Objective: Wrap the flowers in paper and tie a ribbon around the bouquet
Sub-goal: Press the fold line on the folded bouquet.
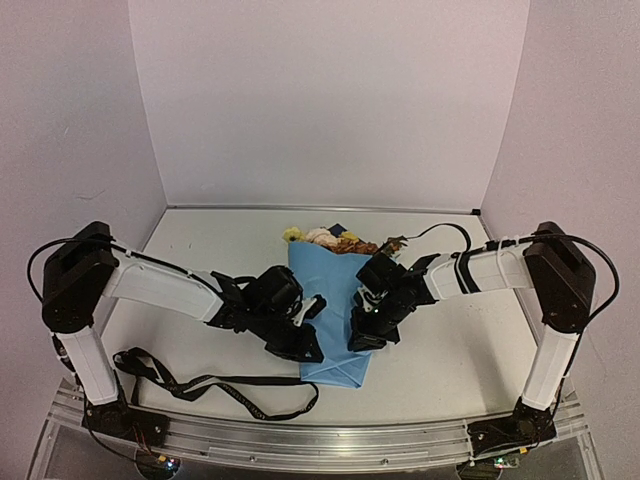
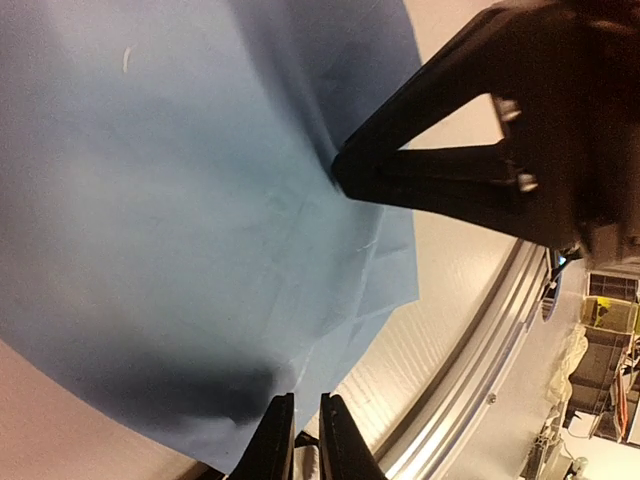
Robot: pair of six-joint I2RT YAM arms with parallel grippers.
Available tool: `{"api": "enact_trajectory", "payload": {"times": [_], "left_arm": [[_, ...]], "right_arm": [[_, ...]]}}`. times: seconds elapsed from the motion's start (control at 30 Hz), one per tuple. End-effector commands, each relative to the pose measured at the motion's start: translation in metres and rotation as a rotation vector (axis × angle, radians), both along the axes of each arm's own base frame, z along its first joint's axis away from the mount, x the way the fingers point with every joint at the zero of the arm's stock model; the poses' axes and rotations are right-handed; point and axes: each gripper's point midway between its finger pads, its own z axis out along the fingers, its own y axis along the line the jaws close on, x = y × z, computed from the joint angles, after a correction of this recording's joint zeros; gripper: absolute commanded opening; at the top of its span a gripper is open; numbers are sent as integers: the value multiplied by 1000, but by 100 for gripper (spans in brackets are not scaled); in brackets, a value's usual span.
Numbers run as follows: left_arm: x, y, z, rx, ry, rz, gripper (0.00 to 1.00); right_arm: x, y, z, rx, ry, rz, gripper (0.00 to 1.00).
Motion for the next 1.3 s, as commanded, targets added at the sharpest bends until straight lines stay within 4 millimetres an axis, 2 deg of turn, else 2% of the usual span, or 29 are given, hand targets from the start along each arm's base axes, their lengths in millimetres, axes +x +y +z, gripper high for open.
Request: {"api": "enact_trajectory", "payload": {"times": [0.0, 0.2, 0.4, 0.73, 0.97, 1.1, 1.27], "left_arm": [[-13, -1, -23, 39, 59, -14, 10], [-32, -26, -34, 31, 98, -51, 8], [-25, -45, -33, 11, 78, -41, 7], [-23, -38, -33, 18, 62, -11, 7], [-23, -37, -33, 11, 65, -5, 7], [-23, -38, -31, 6, 60, -8, 8], [-14, -44, -4, -44, 10, -7, 19]], "right_arm": [[5, 3, -1, 0, -24, 8, 10], [4, 0, 1, 0, -17, 24, 10], [4, -7, 8, 14, 4, 37, 10], [-20, -7, 17, 44, -4, 22, 10], [-33, -9, -2, 29, 8, 7, 10], [-34, -12, -14, 3, 17, 6, 9], [-37, -16, -22, -18, 29, 4, 9]]}}
